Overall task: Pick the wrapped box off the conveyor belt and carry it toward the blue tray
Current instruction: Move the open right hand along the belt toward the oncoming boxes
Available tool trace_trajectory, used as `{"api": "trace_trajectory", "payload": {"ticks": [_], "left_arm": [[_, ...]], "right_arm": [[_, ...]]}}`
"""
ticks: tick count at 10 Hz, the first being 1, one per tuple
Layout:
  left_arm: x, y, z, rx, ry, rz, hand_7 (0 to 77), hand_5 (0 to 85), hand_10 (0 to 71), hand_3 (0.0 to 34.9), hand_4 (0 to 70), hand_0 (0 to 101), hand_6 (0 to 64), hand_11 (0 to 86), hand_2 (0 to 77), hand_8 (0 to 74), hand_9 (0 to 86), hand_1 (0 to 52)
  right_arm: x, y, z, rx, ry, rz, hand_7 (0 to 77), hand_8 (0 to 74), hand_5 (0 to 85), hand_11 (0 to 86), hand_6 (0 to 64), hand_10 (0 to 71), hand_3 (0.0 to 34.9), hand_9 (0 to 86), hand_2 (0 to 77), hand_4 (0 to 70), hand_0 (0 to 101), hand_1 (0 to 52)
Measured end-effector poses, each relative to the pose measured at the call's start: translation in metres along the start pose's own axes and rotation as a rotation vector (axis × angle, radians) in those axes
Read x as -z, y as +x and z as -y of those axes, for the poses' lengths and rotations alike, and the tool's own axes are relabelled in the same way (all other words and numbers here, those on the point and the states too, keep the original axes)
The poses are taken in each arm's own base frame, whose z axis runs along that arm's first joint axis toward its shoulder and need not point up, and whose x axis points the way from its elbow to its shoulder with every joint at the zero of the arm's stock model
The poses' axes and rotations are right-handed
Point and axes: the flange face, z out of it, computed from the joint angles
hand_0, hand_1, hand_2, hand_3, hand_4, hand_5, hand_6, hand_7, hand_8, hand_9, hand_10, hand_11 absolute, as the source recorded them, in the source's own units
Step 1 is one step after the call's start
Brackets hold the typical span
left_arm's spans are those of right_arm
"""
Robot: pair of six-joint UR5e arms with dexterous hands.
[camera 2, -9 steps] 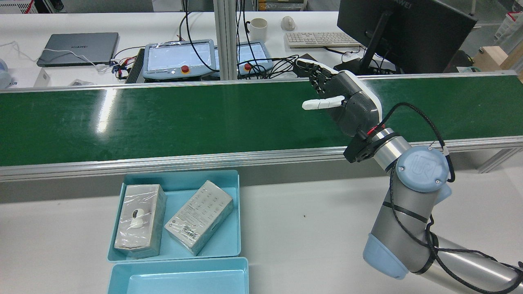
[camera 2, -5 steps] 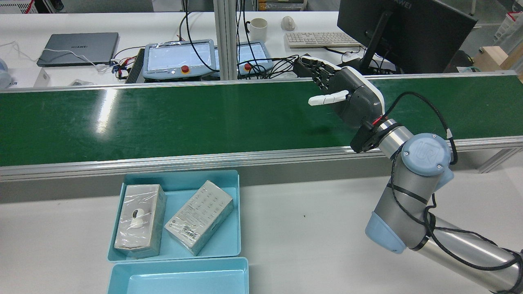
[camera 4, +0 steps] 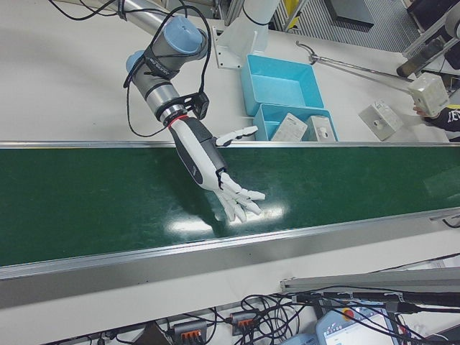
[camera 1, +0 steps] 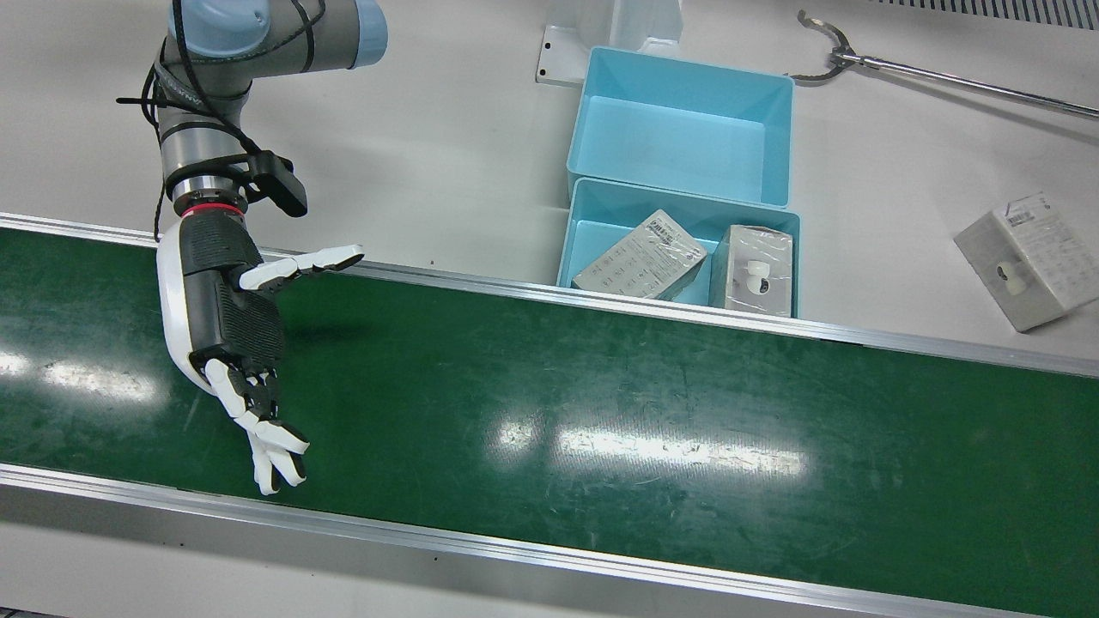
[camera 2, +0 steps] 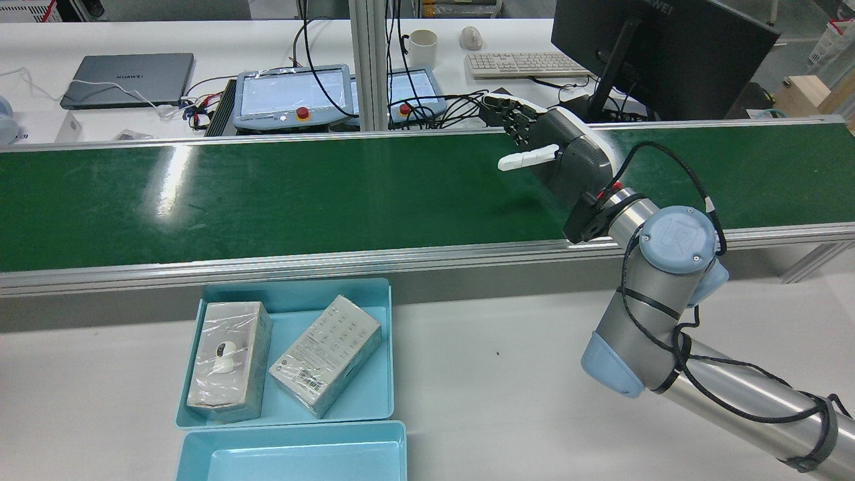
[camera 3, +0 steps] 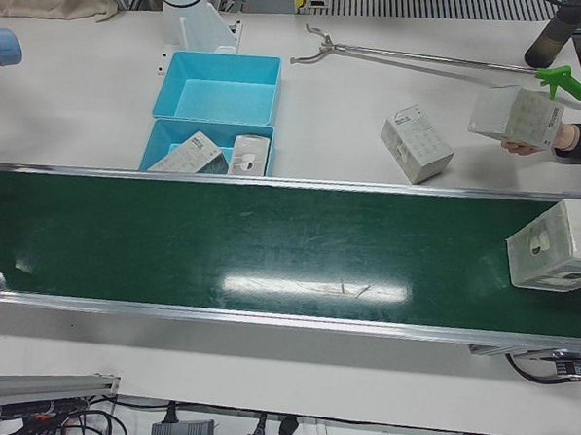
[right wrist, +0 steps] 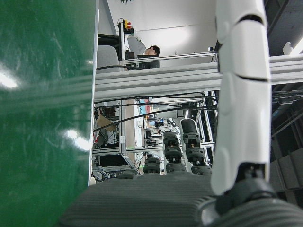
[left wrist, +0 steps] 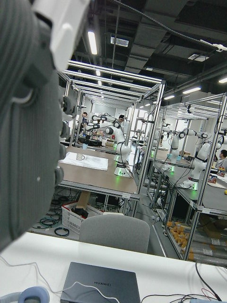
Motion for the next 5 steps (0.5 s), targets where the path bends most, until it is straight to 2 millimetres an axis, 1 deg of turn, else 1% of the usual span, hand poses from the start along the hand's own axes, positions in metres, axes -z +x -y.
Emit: {"api": "trace_trajectory", "payload": {"ticks": [1, 2, 3, 4, 5], "left_arm": [[0.000, 0.000, 0.000, 0.000, 0.000, 0.000, 0.5, 1.1, 0.5, 0.0, 0.0, 0, 0.5, 0.5, 1.1, 0.5, 0.0, 0.0], [0.000, 0.000, 0.000, 0.000, 0.000, 0.000, 0.5, 1.1, 0.5, 0.0, 0.0, 0, 0.5, 0.5, 0.5, 0.5, 0.5, 0.0], [0.000, 0.000, 0.000, 0.000, 0.000, 0.000, 0.5, 1.1, 0.5, 0.0, 0.0, 0, 0.5, 0.5, 1.1, 0.5, 0.5, 0.0], [0.000, 0.000, 0.000, 0.000, 0.000, 0.000, 0.5, 1.1, 0.5, 0.0, 0.0, 0, 0.5, 0.5, 0.5, 0.5, 0.0, 0.0], [0.000, 0.000, 0.000, 0.000, 0.000, 0.000, 0.5, 1.1, 0.0, 0.0, 0.0, 0, 0.5, 0.5, 0.5, 0.5, 0.5, 0.0]], "right_arm": [[-0.005, 0.005, -0.001, -0.001, 0.000, -0.003, 4.9, 2.2, 18.5, 0.5, 4.9, 0.0, 0.0, 5.4, 9.8, 13.1, 49, 14.2], [-0.009, 0.011, -0.004, -0.004, -0.002, -0.009, 4.9, 2.2, 18.5, 0.5, 4.9, 0.0, 0.0, 5.4, 7.6, 12.0, 48, 13.6], [-0.012, 0.023, -0.009, -0.008, -0.008, -0.020, 4.9, 2.2, 20.2, 0.5, 4.9, 0.0, 0.0, 5.4, 8.7, 14.2, 48, 15.3], [-0.015, 0.032, -0.019, -0.004, -0.017, -0.029, 6.5, 2.2, 19.6, 0.5, 4.9, 0.0, 0.0, 5.4, 9.3, 14.7, 48, 15.3], [-0.016, 0.042, -0.032, 0.004, -0.022, -0.035, 6.5, 2.2, 19.6, 0.5, 4.9, 0.0, 0.0, 5.4, 9.3, 14.7, 48, 15.3]]}}
